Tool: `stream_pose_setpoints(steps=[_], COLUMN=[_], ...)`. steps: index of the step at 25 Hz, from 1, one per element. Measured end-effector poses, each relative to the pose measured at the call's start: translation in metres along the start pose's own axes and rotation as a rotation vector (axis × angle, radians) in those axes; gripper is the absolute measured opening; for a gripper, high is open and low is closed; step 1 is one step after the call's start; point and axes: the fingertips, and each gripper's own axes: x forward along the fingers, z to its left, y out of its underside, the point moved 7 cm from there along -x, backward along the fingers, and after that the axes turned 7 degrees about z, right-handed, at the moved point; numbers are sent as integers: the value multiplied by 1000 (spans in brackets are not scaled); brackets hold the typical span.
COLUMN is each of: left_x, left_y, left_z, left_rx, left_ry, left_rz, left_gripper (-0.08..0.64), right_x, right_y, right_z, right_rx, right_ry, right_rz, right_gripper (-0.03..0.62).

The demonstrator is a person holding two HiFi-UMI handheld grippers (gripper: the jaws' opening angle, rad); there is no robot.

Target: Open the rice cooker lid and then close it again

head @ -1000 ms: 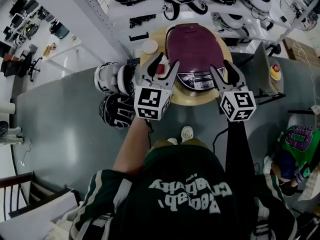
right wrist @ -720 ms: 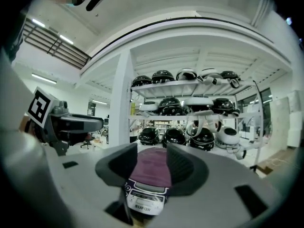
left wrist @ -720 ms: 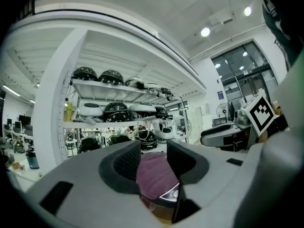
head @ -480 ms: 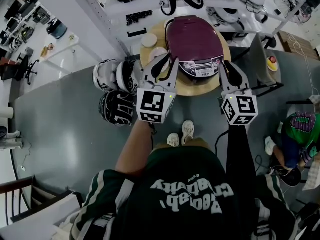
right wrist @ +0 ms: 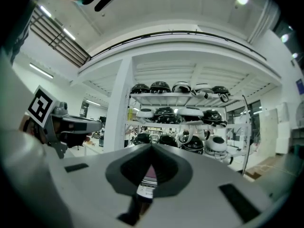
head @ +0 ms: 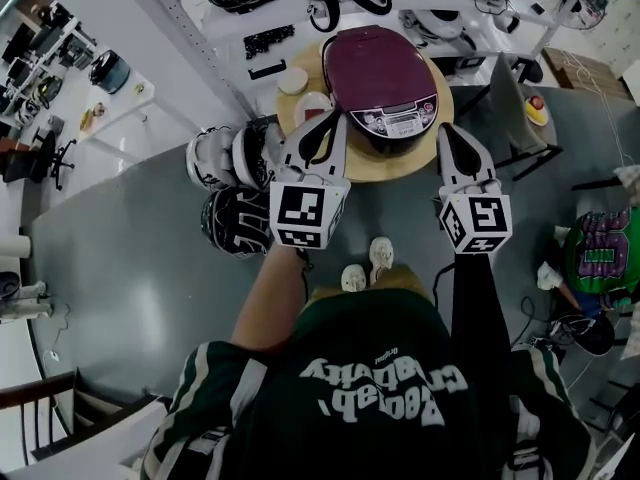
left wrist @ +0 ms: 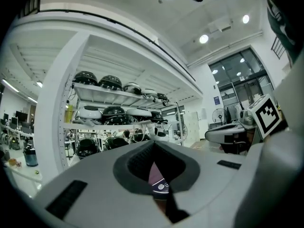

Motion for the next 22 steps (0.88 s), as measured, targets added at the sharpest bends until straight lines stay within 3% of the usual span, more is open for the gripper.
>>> stream_pose_setpoints(steps=[22], left_x=[-12], left_y=[3], left_z=[-8], left_rx=[-15], left_ry=[41], left_rz=[-18], left_gripper=[2], right_x=[-23], right_y=[1], right_z=[13], right_rx=[-67], right_ry=[65], right_rz=[10], right_gripper=[3])
